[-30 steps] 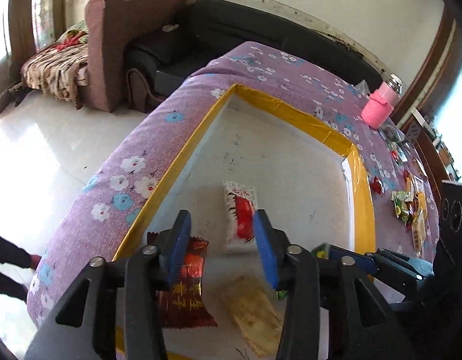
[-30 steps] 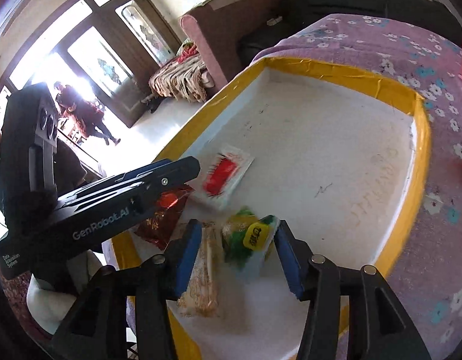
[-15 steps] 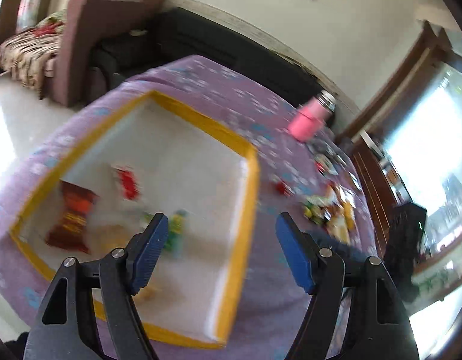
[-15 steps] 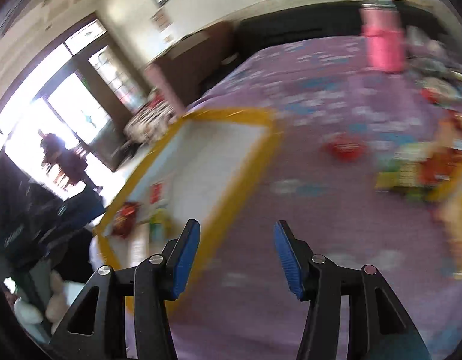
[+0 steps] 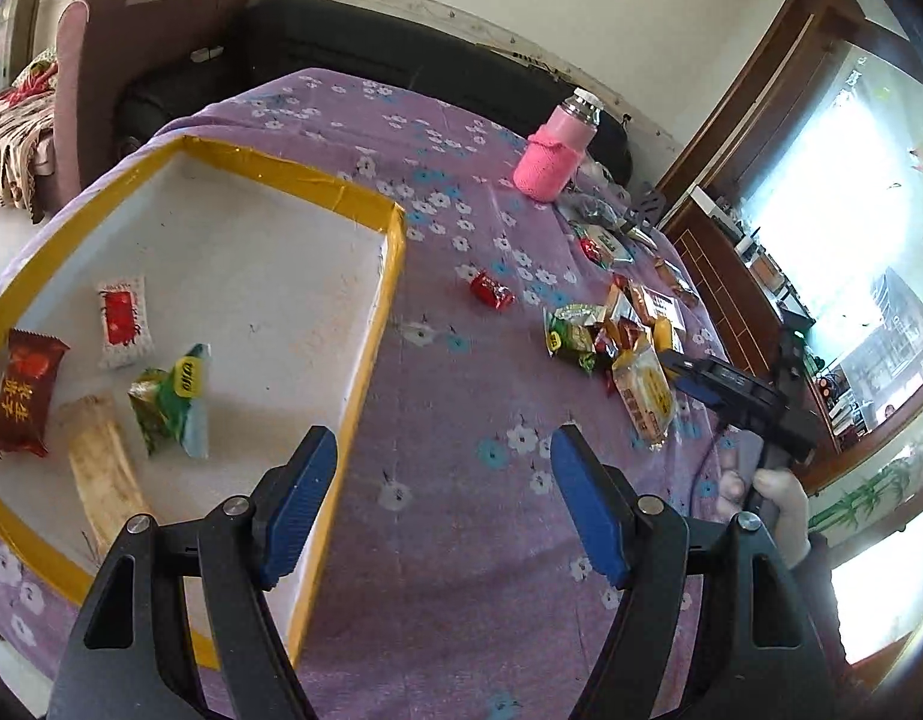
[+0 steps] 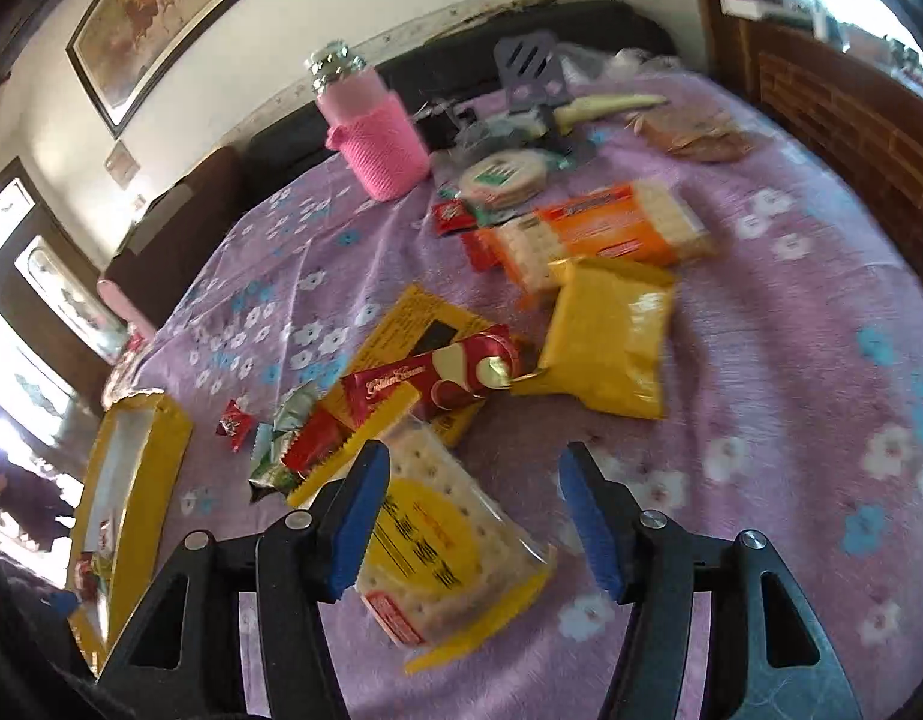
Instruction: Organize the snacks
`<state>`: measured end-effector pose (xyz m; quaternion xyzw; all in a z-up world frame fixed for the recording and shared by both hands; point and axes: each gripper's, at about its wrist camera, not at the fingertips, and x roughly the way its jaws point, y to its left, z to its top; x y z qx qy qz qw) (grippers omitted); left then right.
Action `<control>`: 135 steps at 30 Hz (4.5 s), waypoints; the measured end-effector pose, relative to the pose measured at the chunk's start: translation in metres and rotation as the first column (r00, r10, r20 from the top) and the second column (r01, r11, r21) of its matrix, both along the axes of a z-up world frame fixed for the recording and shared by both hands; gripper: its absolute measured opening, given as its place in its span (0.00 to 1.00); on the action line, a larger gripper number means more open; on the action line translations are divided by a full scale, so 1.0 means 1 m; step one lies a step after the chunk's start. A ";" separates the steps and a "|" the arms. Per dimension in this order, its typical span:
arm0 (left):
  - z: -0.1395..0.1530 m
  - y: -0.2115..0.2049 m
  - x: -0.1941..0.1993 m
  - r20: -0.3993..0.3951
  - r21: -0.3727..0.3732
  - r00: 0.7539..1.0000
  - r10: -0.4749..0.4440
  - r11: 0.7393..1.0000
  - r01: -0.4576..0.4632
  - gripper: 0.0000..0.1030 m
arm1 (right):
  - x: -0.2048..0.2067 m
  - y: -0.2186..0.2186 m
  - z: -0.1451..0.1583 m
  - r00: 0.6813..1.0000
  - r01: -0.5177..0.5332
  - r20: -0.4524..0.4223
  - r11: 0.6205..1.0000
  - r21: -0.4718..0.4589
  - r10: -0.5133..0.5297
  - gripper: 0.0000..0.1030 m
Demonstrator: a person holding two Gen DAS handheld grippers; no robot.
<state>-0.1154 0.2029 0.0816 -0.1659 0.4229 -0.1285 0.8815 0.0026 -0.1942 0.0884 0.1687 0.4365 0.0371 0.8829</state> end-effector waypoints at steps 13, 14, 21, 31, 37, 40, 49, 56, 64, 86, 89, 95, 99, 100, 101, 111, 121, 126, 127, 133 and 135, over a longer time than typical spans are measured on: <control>-0.006 -0.030 -0.001 -0.013 0.041 0.995 -0.095 0.995 0.095 0.72 | -0.027 0.059 0.003 0.966 -0.258 0.022 0.956 0.140 0.258 0.59; -0.009 -0.035 -0.001 -0.020 0.044 0.993 -0.112 0.993 0.113 0.72 | -0.026 0.048 0.003 0.977 -0.212 0.020 0.970 0.118 0.211 0.59; -0.039 -0.076 0.004 -0.115 0.035 0.972 -0.203 0.977 0.208 0.71 | -0.008 0.037 -0.009 0.988 -0.156 -0.007 0.987 0.031 0.157 0.59; -0.042 -0.075 0.007 -0.140 0.069 0.976 -0.164 0.982 0.175 0.71 | 0.028 0.096 -0.032 0.974 -0.227 -0.032 0.957 -0.180 0.225 0.32; -0.054 -0.106 0.026 -0.159 0.105 0.971 -0.178 0.975 0.196 0.71 | 0.006 0.076 -0.025 0.982 -0.184 0.005 0.976 -0.117 0.186 0.23; -0.060 -0.126 0.039 -0.166 0.154 0.970 -0.179 0.967 0.205 0.71 | -0.009 0.061 -0.019 0.985 -0.167 0.036 0.984 -0.060 0.169 0.22; -0.069 -0.158 0.056 -0.119 0.298 0.974 -0.195 0.928 0.222 0.76 | -0.021 0.041 -0.019 0.987 -0.151 0.050 0.988 0.008 0.151 0.22; -0.062 -0.139 0.048 -0.081 0.251 0.982 -0.172 0.950 0.187 0.74 | -0.024 0.040 -0.022 0.987 -0.151 0.057 0.988 0.012 0.150 0.22; -0.037 -0.081 0.030 -0.044 0.142 0.993 -0.105 0.984 0.111 0.28 | -0.025 0.051 -0.028 0.983 -0.178 0.050 0.983 0.030 0.177 0.21; -0.070 -0.150 0.036 -0.078 0.375 0.971 -0.226 0.896 0.238 0.68 | -0.058 0.069 -0.016 0.975 -0.217 0.048 0.975 0.046 0.215 0.21; -0.068 -0.140 0.034 -0.075 0.337 0.974 -0.216 0.913 0.229 0.68 | -0.062 0.072 -0.012 0.973 -0.227 0.054 0.973 0.046 0.225 0.21; -0.046 -0.094 0.025 -0.056 0.201 0.985 -0.161 0.965 0.169 0.68 | -0.066 0.088 0.002 0.962 -0.269 0.070 0.961 0.059 0.265 0.20; -0.016 -0.045 0.016 0.000 0.143 0.996 -0.088 0.986 0.087 0.68 | -0.068 0.113 0.020 0.941 -0.330 0.098 0.942 0.055 0.324 0.20; -0.009 -0.030 0.015 0.013 0.142 0.998 -0.061 0.988 0.059 0.68 | -0.067 0.120 0.023 0.935 -0.346 0.103 0.937 0.056 0.339 0.20; -0.002 -0.013 0.015 0.024 0.144 0.999 -0.029 0.989 0.025 0.68 | -0.068 0.129 0.027 0.928 -0.364 0.108 0.930 0.058 0.356 0.20; -0.003 0.119 0.052 -0.025 0.235 0.978 0.209 0.952 -0.198 0.68 | -0.042 0.262 0.038 0.820 -0.573 0.066 0.811 0.119 0.569 0.20; -0.039 0.159 0.052 -0.115 0.192 0.961 0.252 0.955 -0.228 0.68 | -0.043 0.370 -0.020 0.732 -0.671 -0.116 0.740 0.043 0.671 0.23; -0.029 0.169 0.033 -0.079 0.099 0.965 0.249 0.965 -0.241 0.68 | -0.056 0.377 -0.018 0.722 -0.688 -0.107 0.726 0.001 0.684 0.37; -0.026 0.170 0.029 -0.063 0.081 0.966 0.249 0.966 -0.244 0.68 | -0.058 0.371 -0.010 0.728 -0.683 -0.084 0.730 0.001 0.681 0.37; -0.014 0.179 -0.008 0.002 -0.057 0.953 0.304 0.951 -0.304 0.72 | -0.079 0.319 0.028 0.834 -0.542 0.088 0.839 -0.058 0.545 0.49; -0.015 0.183 -0.020 0.007 -0.121 0.942 0.337 0.935 -0.333 0.73 | -0.077 0.308 0.027 0.863 -0.490 0.091 0.868 -0.084 0.496 0.49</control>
